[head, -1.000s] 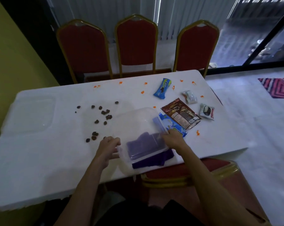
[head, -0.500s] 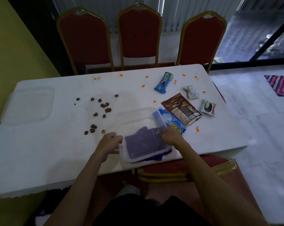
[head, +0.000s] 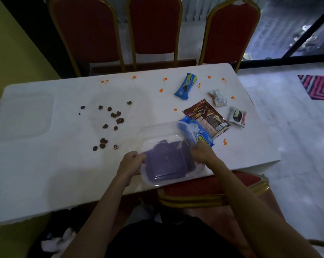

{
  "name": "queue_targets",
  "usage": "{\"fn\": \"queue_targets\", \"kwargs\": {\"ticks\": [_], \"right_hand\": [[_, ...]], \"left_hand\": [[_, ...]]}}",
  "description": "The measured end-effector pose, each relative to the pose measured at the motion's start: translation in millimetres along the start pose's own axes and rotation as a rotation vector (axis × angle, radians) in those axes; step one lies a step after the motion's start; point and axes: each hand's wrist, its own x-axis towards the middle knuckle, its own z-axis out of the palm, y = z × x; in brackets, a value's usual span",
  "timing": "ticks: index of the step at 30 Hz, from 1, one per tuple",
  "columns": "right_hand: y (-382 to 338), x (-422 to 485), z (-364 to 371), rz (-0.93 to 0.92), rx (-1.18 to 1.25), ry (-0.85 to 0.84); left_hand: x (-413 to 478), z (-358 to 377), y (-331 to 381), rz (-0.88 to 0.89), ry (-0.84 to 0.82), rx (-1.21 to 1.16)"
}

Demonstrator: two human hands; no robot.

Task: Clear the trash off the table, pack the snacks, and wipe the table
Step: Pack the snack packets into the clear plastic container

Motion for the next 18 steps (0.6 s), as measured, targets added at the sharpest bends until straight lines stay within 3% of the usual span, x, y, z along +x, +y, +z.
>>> {"fn": "queue_targets", "kwargs": {"ticks": [4, 11, 14, 18], "right_hand": [[-0.3, 5.0, -7.6, -0.067, -0.087, -0.045], [-1.0, 28.7, -45.3, -0.261, -0.033, 0.293], [-2.8, 50.3, -50.6, -0.314, -0.112, 0.252], [2.9, 63.3, -46.3, -0.360, -0.211, 0.201]], "left_hand": [[-5.6, 6.8, -1.7, 0.010, 0.077, 0.051], [-17.0, 24.2, 6.1, 0.063, 0.226, 0.123], [-25.4, 40.6, 10.5, 0.110, 0.322, 0.107], [-38.9, 63.5, 15.0, 0.197, 0.578, 0.227]]}}
